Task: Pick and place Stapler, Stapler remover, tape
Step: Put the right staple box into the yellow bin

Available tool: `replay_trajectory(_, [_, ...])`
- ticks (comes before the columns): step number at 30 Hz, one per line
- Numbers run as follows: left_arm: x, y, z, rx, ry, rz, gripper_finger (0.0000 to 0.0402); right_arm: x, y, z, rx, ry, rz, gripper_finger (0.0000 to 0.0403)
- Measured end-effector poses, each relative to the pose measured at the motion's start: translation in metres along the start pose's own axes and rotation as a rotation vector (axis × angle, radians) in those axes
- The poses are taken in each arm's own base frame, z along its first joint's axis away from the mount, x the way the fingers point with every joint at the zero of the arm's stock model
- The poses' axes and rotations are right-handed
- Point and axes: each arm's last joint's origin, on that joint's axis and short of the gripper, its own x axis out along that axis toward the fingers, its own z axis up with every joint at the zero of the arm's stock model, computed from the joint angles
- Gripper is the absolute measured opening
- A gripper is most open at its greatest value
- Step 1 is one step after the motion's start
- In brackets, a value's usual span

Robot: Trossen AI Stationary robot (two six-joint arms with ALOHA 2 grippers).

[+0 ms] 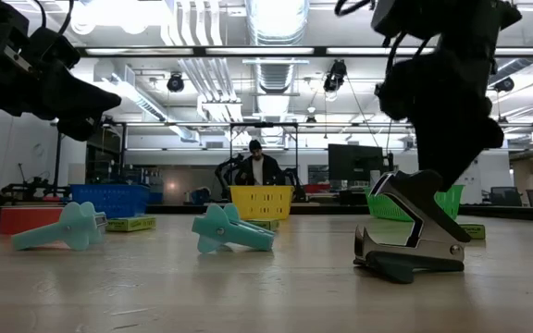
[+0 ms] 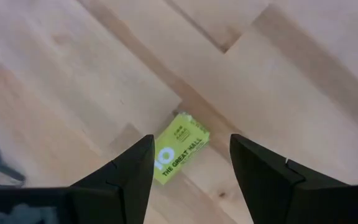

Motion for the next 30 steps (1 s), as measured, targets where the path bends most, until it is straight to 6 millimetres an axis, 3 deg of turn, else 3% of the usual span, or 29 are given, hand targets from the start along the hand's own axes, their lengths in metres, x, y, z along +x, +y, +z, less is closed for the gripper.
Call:
replay_trajectory(13, [0.000,0.000,0.000,0.000,0.002,0.000,0.0026,0.031,0.014,-0.012,0.014,0.109,-0.017,0.0203])
replay_trajectory(30, [0.000,0.000,0.000,0.000,0.002,0.001,0.0026,0.050,0.022,-0.021,-0.009,0.088,-0.047,0.0203])
